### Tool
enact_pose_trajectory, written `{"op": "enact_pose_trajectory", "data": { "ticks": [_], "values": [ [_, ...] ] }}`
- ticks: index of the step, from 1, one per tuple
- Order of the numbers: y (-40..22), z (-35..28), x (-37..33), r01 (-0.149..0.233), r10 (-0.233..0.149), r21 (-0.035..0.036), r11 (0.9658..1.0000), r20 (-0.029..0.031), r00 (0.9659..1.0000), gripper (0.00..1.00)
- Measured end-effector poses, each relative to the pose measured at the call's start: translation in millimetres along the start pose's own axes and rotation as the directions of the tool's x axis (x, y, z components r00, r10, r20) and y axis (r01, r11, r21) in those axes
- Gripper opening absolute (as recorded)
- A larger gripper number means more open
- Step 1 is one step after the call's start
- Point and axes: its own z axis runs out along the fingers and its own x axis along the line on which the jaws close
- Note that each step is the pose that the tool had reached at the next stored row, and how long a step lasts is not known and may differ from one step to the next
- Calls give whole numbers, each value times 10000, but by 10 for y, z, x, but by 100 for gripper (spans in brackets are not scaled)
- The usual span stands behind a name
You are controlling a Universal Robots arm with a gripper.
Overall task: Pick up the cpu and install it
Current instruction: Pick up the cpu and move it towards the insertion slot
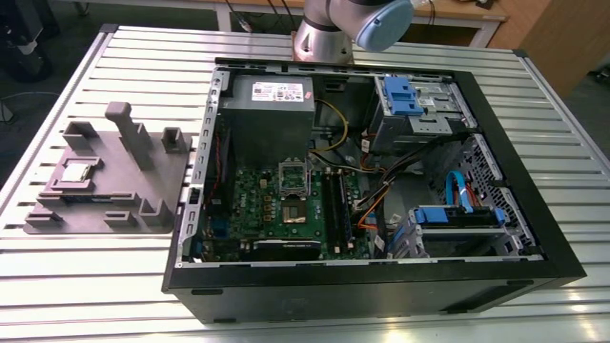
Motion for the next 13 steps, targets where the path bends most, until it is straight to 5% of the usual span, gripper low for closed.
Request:
{"op": "enact_pose_trajectory", "data": {
  "ticks": [13],
  "values": [
    [-2, 37, 1, 0, 0, -1, 10000, 2, 10000, 65]
  ]
}}
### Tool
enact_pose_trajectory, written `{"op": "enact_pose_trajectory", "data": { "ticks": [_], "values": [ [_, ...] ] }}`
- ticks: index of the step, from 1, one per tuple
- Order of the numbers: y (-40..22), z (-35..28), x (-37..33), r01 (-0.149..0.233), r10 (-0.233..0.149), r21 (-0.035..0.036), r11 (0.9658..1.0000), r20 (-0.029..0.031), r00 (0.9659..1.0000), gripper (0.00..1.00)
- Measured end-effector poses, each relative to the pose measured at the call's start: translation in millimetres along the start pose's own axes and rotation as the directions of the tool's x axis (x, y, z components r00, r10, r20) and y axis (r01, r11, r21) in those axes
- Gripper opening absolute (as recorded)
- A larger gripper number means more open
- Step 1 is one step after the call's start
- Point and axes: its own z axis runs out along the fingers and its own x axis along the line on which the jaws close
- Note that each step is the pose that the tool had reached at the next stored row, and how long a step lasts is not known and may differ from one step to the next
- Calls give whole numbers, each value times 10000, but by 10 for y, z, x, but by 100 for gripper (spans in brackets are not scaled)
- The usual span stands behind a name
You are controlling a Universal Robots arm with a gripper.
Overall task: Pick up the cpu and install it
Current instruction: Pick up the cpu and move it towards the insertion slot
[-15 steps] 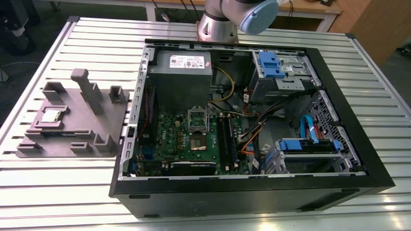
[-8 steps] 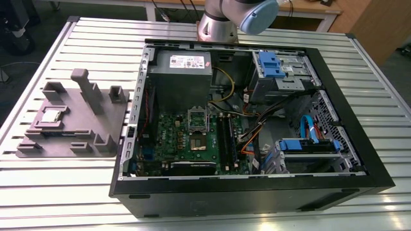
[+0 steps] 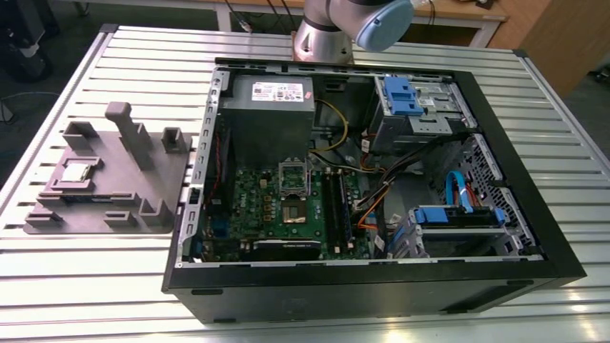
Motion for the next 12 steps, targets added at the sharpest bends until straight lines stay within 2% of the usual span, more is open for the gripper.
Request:
{"op": "enact_pose_trajectory", "data": {
  "ticks": [12],
  "values": [
    [-1, 35, 1, 0, 0, 0, 10000, 0, 10000, 65]
  ]
}}
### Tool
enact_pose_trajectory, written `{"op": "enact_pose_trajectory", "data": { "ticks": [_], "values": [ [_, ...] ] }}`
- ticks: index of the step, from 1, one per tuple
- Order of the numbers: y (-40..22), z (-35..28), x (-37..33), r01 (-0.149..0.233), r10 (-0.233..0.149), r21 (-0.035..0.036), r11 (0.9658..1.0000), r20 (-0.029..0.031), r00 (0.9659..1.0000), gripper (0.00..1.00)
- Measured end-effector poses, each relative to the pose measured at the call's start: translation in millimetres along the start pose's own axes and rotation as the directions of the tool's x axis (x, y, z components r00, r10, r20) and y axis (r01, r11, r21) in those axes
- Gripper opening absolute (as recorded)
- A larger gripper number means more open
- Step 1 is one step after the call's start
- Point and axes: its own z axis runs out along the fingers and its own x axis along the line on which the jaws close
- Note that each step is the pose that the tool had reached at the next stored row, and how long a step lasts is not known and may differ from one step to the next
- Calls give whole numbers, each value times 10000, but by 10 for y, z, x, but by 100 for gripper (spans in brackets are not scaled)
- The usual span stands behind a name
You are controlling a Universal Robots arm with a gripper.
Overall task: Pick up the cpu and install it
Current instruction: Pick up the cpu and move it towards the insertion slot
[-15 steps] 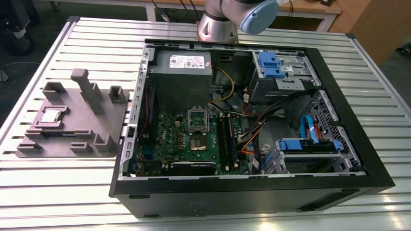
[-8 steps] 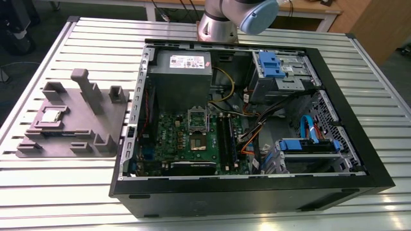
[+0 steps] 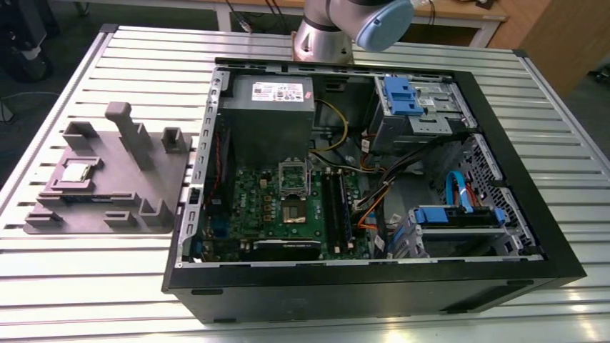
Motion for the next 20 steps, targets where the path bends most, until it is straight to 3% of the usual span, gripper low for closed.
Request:
{"op": "enact_pose_trajectory", "data": {
  "ticks": [20],
  "values": [
    [-3, 63, 1, 0, 0, 0, 10000, 0, 10000, 65]
  ]
}}
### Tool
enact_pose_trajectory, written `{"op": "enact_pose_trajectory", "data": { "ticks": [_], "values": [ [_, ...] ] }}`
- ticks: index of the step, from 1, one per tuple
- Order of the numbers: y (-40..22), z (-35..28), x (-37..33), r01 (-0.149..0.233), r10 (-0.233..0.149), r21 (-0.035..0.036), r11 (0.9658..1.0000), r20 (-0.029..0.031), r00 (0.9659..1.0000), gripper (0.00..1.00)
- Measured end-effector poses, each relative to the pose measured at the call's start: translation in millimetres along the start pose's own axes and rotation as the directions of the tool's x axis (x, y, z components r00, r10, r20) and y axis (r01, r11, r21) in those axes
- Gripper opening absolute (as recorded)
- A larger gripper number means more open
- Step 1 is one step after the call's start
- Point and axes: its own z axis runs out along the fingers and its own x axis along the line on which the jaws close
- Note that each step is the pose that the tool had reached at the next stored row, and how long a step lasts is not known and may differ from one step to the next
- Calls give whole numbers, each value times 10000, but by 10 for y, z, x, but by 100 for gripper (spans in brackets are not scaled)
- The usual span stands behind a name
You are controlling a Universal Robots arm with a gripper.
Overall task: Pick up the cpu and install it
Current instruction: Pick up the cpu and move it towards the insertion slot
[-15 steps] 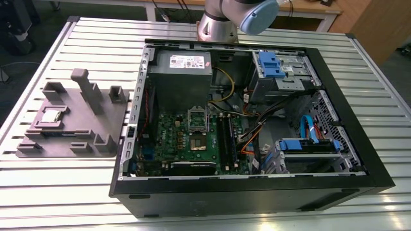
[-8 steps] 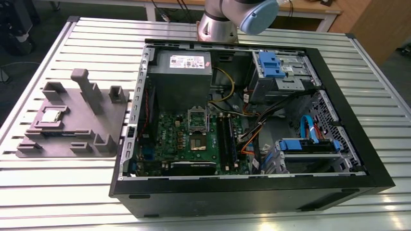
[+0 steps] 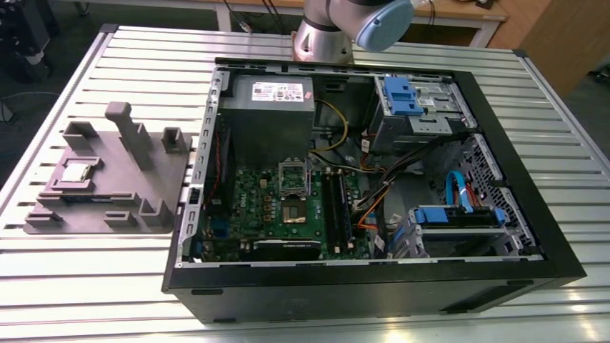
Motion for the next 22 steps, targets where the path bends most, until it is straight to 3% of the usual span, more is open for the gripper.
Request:
{"op": "enact_pose_trajectory", "data": {
  "ticks": [18, 22],
  "values": [
    [-2, 51, 1, 0, 0, -1, 10000, -2, 10000, 65],
    [-4, 89, 2, -1, 1, -33, 10000, 0, 10000, 65]
  ]
}}
